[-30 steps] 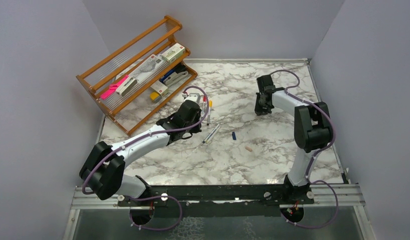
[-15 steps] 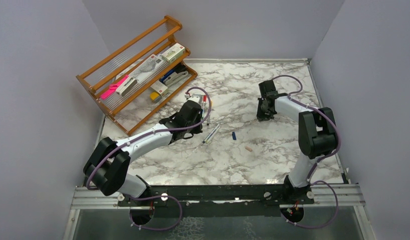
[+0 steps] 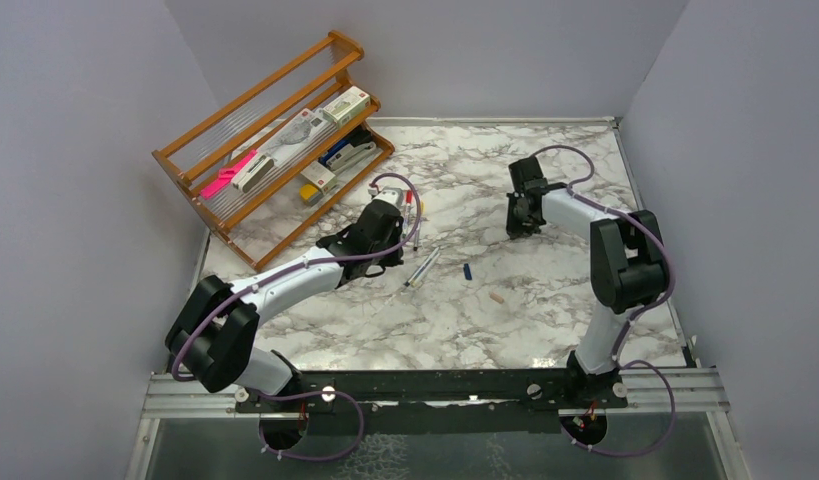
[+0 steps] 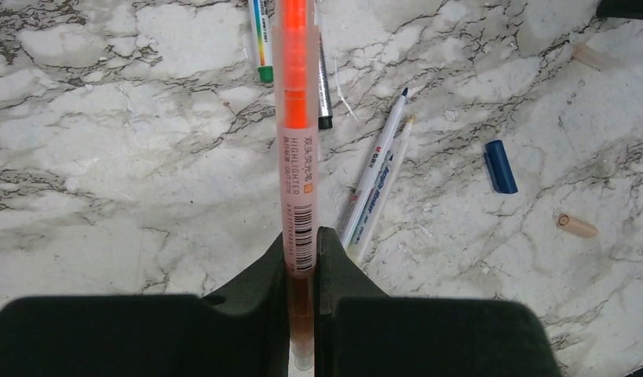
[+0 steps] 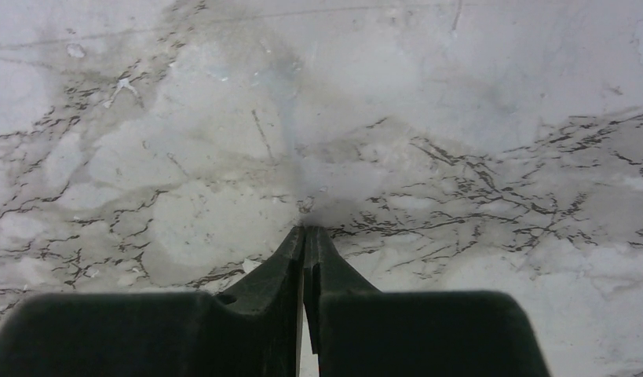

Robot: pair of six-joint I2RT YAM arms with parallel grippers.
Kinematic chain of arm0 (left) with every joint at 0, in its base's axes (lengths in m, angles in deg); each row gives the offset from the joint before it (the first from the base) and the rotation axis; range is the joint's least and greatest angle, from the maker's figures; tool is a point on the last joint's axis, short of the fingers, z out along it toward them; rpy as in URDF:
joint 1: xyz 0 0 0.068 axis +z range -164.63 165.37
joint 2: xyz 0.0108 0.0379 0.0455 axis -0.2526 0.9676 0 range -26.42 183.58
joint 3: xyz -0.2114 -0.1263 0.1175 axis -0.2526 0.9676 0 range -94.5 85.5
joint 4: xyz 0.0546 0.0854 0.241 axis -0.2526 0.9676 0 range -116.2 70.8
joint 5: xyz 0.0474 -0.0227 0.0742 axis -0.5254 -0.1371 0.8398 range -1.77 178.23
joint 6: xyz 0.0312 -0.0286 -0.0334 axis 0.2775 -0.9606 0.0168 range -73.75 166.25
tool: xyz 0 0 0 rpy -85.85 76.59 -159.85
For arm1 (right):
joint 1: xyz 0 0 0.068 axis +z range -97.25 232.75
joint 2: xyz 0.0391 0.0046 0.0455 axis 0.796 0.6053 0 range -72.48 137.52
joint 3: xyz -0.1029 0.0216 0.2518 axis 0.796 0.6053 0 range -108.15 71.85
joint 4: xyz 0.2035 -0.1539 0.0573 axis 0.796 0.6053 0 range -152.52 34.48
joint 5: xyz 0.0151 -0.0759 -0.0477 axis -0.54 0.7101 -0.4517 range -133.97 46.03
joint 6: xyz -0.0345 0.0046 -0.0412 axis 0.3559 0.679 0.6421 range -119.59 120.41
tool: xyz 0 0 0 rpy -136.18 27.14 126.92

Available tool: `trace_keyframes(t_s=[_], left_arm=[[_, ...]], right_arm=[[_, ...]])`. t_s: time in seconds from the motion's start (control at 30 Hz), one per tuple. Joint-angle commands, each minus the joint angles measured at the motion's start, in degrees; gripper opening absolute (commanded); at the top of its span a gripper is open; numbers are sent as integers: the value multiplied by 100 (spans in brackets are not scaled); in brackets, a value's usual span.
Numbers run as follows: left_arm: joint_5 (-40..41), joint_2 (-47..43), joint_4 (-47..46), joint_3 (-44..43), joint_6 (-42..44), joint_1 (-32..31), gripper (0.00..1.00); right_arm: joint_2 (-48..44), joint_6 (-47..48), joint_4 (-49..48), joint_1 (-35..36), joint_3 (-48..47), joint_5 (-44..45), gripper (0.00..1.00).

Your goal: Insert the pens into the pen caps

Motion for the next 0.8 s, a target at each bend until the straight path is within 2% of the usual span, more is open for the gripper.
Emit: trace_keyframes(t_s=[0.0,0.2,0.33,0.43,0.47,0.5,0.53,0.57,0.63,0.77], left_arm=[[-63,-179,-81,75,-71,47,0],[-136,-112,-194,97,-140,47,0],[-218,-37,-204,10,-168,48,0],[-267,20,-156,-137,-134,50,0],[-273,45,-123,-210,-109,48,0],[-274,71,-84,-283,-72,48,0],[-285,103,-53,-367,-31,52,0],[-292,134,-19,-441,14,61,0],[-350,199,48,-569,90,78,0],[-504,243,164,-766,159,153,0]], right_arm=[[-47,-34,-83,253,275,-249,4],[-391,-322,-120,371,544,-169,3],[-778,-769,-87,371,599,-22,15],[-1299,-1551,-60,369,791,187,28],[-1509,-1890,-115,369,925,205,38],[-1743,-2304,-124,371,1058,287,58],[-1984,-2670,-169,371,1196,324,71],[-2071,-2893,-205,371,1269,332,78],[-1991,-3405,133,371,1156,405,81],[-1553,-4581,1082,371,767,238,66]])
